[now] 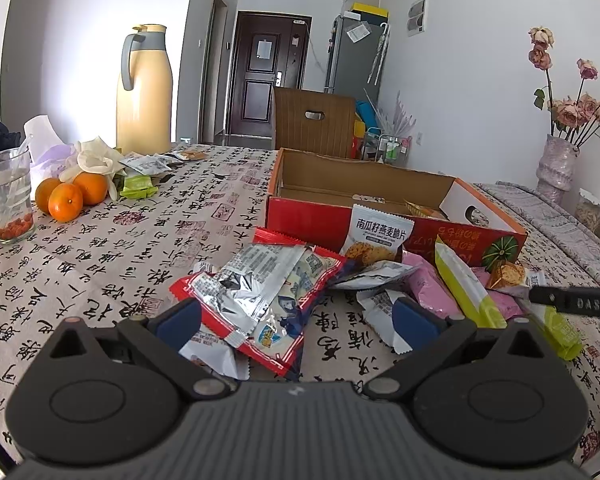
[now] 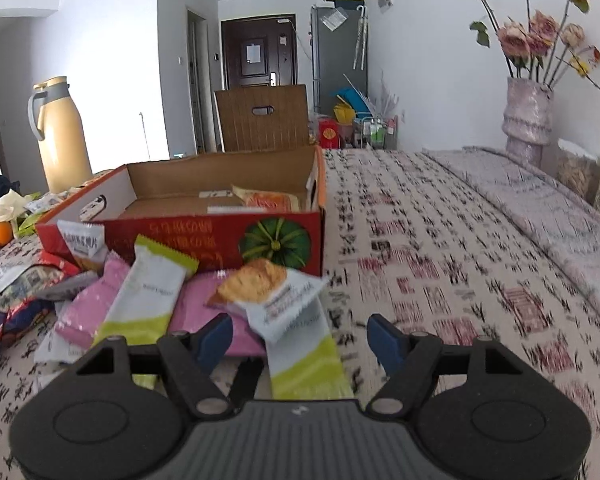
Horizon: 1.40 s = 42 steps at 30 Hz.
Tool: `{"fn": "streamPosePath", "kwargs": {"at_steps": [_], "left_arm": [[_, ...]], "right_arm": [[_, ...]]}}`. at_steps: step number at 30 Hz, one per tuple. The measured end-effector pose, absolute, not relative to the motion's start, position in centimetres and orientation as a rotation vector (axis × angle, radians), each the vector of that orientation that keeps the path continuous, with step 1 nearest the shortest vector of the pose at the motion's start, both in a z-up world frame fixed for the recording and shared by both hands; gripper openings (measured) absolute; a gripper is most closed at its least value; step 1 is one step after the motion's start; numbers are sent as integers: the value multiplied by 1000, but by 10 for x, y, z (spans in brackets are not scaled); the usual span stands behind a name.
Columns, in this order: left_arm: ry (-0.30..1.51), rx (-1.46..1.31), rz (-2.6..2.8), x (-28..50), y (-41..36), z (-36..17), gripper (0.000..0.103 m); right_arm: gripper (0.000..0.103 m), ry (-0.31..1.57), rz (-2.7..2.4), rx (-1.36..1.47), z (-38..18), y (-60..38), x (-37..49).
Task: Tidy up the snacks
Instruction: 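Grasp the white packet printed with a cracker picture with the right gripper, then lift the white packet with the right gripper while the left gripper grasps a silver-red foil packet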
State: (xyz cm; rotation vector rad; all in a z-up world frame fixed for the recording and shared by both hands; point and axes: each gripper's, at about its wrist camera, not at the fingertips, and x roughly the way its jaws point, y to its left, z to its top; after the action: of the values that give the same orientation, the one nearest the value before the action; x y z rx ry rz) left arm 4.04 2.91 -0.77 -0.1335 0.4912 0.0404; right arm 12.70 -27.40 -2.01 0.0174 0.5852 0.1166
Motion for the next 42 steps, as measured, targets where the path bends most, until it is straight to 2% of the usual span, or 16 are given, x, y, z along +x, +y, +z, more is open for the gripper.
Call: {"fn": "streamPosePath", "kwargs": {"at_steps": [5, 15, 22, 25, 26, 29, 35, 42], "left_arm": [[489, -135, 42, 40, 29, -7, 103], [492, -145, 43, 40, 31, -7, 103], [498, -150, 39, 41, 32, -8, 103], [499, -150, 39, 41, 33, -8, 103], [499, -150, 39, 41, 33, -8, 103], [502, -151, 42, 42, 34, -8, 103], [505, -154, 44, 42, 35, -9, 103], [505, -155, 44, 42, 35, -10, 103]], "right_arm": [[74, 585, 146, -16, -15, -262, 147], [89, 626, 161, -102, -26, -242, 181], [88, 621, 174, -127, -30, -238, 180], [83, 611, 179, -138, -30, -237, 177], [72, 608, 181, -140, -30, -237, 177], [61, 603, 193, -134, -31, -237, 174], [56, 575, 188, -135, -28, -239, 163], [55, 529, 173, -68, -20, -253, 142]]}}
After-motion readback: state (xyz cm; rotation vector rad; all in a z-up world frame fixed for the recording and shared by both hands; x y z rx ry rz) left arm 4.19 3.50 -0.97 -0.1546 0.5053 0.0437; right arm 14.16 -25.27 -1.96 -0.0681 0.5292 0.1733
